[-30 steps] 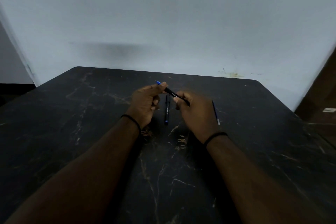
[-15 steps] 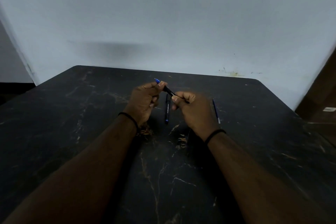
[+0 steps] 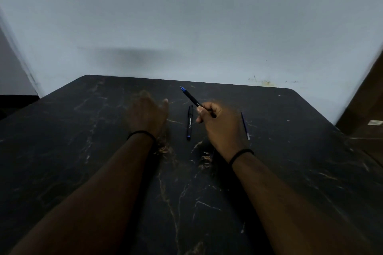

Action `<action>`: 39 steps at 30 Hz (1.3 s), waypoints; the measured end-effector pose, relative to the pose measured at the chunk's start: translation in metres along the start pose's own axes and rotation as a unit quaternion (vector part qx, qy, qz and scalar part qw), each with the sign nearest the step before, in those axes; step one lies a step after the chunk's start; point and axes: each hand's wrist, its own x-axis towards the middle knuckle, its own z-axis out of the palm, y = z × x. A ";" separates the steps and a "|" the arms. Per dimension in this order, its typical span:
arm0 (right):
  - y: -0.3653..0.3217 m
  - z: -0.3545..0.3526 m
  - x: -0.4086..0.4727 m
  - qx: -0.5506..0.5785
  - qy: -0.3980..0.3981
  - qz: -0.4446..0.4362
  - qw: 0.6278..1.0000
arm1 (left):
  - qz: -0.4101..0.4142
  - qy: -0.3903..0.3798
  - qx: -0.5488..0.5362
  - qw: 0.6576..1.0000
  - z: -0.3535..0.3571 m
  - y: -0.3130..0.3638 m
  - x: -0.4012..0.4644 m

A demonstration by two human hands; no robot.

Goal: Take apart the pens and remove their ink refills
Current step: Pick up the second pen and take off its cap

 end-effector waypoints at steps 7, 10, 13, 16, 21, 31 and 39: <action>0.003 0.002 0.000 -0.019 -0.008 -0.008 1.000 | 0.032 -0.117 0.190 0.974 0.001 -0.001 0.001; 0.003 0.003 0.001 -0.029 -0.010 -0.009 0.999 | 0.043 -0.098 0.168 0.980 0.000 0.002 0.000; 0.005 0.004 0.001 -0.035 -0.006 -0.013 0.999 | 0.026 -0.098 0.046 0.994 0.003 0.003 0.000; 0.006 0.005 0.002 -0.034 -0.006 -0.011 0.999 | -0.008 -0.086 -0.092 0.992 0.005 0.006 0.000; 0.008 0.007 0.002 -0.045 -0.006 -0.017 0.999 | -0.051 -0.066 -0.284 0.955 0.002 0.014 0.003; 0.006 0.000 -0.002 -0.125 -0.035 -0.065 0.989 | -0.198 -0.133 -0.611 0.755 -0.002 0.010 0.001; 0.001 -0.002 -0.004 -0.153 -0.056 -0.069 0.984 | -0.199 -0.158 -0.633 0.731 0.000 0.007 0.003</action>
